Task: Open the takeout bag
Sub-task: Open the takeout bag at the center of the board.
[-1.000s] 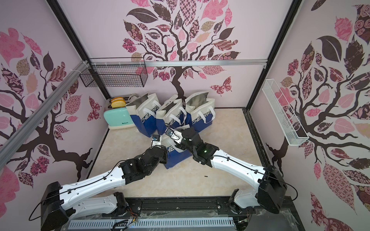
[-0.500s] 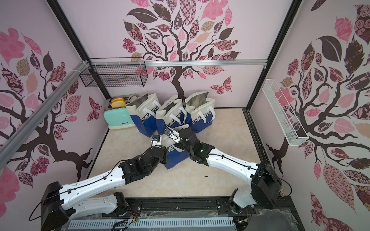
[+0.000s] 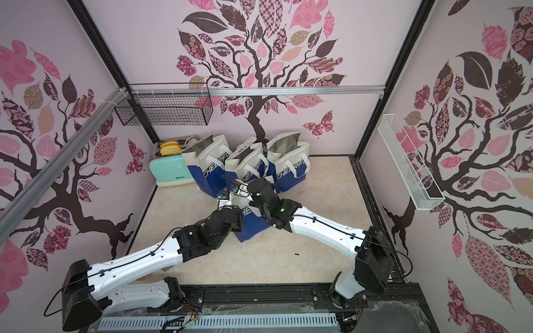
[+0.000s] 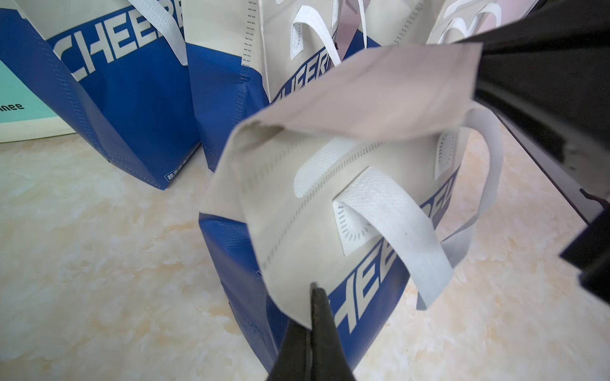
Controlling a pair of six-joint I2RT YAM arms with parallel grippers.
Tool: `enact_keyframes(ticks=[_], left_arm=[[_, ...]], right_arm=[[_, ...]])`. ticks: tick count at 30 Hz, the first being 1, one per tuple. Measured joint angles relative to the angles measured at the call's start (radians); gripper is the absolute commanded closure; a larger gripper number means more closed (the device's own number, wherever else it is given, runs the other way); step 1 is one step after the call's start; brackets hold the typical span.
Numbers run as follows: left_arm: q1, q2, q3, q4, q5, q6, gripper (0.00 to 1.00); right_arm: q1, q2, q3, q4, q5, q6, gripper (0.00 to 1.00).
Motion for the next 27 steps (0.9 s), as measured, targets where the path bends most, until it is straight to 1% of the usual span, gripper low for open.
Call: enact_keyframes(ticks=[5, 8, 11, 14, 16, 19, 22, 24, 27], left_arm=[[0.006, 0.052, 0.032, -0.061, 0.000, -0.031, 1.00], [0.006, 0.064, 0.044, -0.068, 0.000, -0.044, 1.00], [0.006, 0.060, 0.048, -0.069, -0.004, -0.049, 1.00], [0.006, 0.052, 0.048, -0.069, -0.009, -0.053, 1.00], [0.006, 0.047, 0.048, -0.070, -0.010, -0.059, 1.00], [0.006, 0.039, 0.047, -0.082, -0.011, -0.068, 1.00], [0.006, 0.026, 0.035, -0.099, -0.010, -0.070, 1.00], [0.005, 0.014, 0.024, -0.108, -0.007, -0.069, 1.00], [0.005, 0.001, 0.007, -0.118, 0.003, -0.068, 1.00]], right_arm=[[0.006, 0.024, 0.051, -0.008, 0.134, -0.169, 1.00], [0.013, 0.044, 0.096, -0.006, 0.174, -0.255, 1.00], [0.016, 0.052, 0.129, -0.007, 0.187, -0.322, 1.00], [0.020, 0.055, 0.159, -0.031, 0.187, -0.356, 1.00], [0.020, 0.055, 0.177, -0.063, 0.186, -0.357, 0.94], [0.019, 0.055, 0.220, -0.158, 0.174, -0.298, 0.86], [0.003, 0.048, 0.256, -0.261, 0.120, -0.150, 0.77], [-0.025, 0.027, 0.250, -0.323, 0.057, -0.032, 0.70], [-0.074, -0.043, 0.166, -0.355, -0.060, 0.132, 0.61]])
